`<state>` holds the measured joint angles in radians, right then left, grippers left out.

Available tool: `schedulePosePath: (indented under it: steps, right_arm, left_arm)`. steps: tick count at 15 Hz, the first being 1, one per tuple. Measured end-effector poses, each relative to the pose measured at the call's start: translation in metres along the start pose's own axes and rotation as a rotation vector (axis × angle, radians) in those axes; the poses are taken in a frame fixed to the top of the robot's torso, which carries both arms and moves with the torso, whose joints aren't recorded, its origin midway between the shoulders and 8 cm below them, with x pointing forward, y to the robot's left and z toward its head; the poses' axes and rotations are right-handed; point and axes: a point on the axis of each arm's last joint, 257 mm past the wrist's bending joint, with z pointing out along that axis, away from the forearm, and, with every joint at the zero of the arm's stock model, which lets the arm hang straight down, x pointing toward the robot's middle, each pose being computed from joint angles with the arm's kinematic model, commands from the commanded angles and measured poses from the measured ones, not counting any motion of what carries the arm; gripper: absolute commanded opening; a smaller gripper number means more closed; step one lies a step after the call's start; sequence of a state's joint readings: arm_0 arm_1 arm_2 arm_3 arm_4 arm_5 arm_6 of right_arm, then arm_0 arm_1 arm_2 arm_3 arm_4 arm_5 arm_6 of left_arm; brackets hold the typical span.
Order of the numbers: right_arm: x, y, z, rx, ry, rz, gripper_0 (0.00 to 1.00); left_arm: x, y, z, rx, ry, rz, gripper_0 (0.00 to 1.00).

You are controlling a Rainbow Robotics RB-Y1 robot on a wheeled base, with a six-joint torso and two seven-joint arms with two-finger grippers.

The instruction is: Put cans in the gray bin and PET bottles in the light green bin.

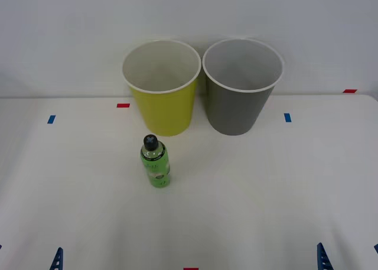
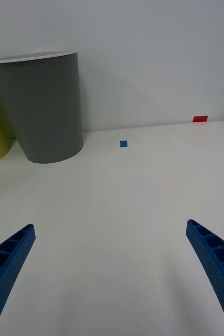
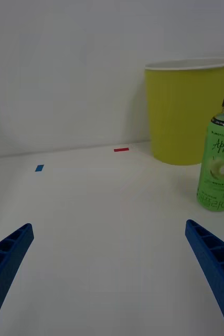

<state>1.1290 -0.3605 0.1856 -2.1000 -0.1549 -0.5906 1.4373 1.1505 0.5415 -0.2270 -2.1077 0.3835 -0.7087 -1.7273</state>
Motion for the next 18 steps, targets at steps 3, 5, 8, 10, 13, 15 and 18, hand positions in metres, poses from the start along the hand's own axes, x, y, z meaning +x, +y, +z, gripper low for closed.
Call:
schedulePosePath:
  steps: [3,5,8,10,13,15,18]
  right_arm:
    - [0.0,0.0,0.0,0.0,0.0,0.0,1.0]
    - [0.0,0.0,0.0,0.0,0.0,0.0,1.0]
    - [0.0,0.0,0.0,0.0,0.0,0.0,1.0]
    - [0.0,0.0,0.0,0.0,0.0,0.0,1.0]
    - [0.0,0.0,0.0,0.0,0.0,0.0,1.0]
    - [0.0,0.0,0.0,0.0,0.0,0.0,1.0]
    - [0.0,0.0,0.0,0.0,0.0,0.0,1.0]
  left_arm:
    - [0.0,0.0,0.0,0.0,0.0,0.0,1.0]
    - [0.0,0.0,0.0,0.0,0.0,0.0,1.0]
    - [0.0,0.0,0.0,0.0,0.0,0.0,1.0]
    - [0.0,0.0,0.0,0.0,0.0,0.0,1.0]
    - [0.0,0.0,0.0,0.0,0.0,0.0,1.0]
    - [0.0,0.0,0.0,0.0,0.0,0.0,1.0]
    - [0.0,0.0,0.0,0.0,0.0,0.0,1.0]
